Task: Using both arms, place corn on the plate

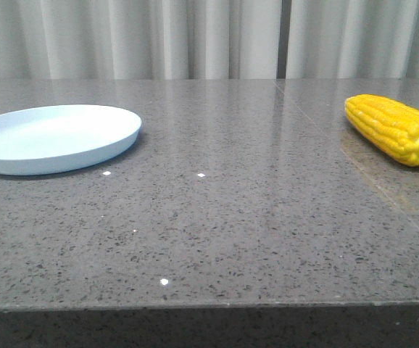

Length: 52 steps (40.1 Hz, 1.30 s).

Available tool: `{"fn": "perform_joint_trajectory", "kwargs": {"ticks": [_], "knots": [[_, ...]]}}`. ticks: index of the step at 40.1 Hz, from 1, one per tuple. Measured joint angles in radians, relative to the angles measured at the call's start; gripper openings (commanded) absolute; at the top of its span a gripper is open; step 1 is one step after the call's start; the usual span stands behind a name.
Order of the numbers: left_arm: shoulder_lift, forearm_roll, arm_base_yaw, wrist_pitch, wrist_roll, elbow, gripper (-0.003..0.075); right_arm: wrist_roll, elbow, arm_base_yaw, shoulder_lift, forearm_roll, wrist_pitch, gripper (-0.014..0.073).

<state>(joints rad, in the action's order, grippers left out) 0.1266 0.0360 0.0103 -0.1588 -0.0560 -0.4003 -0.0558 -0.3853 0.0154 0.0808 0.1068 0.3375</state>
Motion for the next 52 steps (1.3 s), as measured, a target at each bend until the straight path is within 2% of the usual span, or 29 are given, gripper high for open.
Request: {"fn": "perform_joint_trajectory", "kwargs": {"ticks": [5, 13, 15, 17, 19, 22, 24, 26, 30, 43, 52], "knots": [[0.122, -0.011, 0.0, -0.117, -0.002, -0.077, -0.002, 0.0, -0.104, 0.0, 0.125, 0.008, 0.078, -0.0061], [0.208, -0.019, 0.0, -0.156, -0.021, -0.1, -0.0018, 0.0, -0.147, 0.0, 0.267, 0.009, 0.115, -0.0055], [0.208, -0.019, 0.0, -0.156, -0.023, -0.1, 0.0013, 0.0, -0.147, 0.0, 0.277, 0.009, 0.119, -0.0025], [0.208, -0.019, 0.0, -0.158, -0.025, -0.102, 0.008, 0.0, -0.147, 0.0, 0.279, 0.009, 0.119, 0.0036], [0.208, -0.019, 0.0, -0.158, -0.025, -0.102, 0.0181, 0.0, -0.147, 0.0, 0.279, 0.009, 0.119, 0.0125], [0.208, -0.019, 0.0, -0.158, -0.025, -0.103, 0.0404, 0.0, -0.147, 0.0, 0.279, 0.009, 0.119, 0.0316], [0.208, -0.019, 0.0, -0.158, -0.025, -0.103, 0.051, 0.0, -0.147, 0.0, 0.279, 0.009, 0.119, 0.0421], [0.208, -0.019, 0.0, -0.158, -0.025, -0.103, 0.0578, 0.0, -0.147, 0.0, 0.279, 0.009, 0.119, 0.0513], [0.208, -0.019, 0.0, -0.158, -0.025, -0.103, 0.0584, 0.0, -0.147, 0.0, 0.279, 0.009, 0.119, 0.0587], [0.251, 0.008, -0.002, -0.163, -0.025, -0.106, 0.0584, 0.0, -0.147, 0.0, 0.279, 0.009, 0.121, 0.058], [0.44, 0.017, -0.123, -0.194, -0.025, -0.189, 0.0568, 0.0, -0.147, 0.0, 0.279, 0.009, 0.121, 0.058]]}}
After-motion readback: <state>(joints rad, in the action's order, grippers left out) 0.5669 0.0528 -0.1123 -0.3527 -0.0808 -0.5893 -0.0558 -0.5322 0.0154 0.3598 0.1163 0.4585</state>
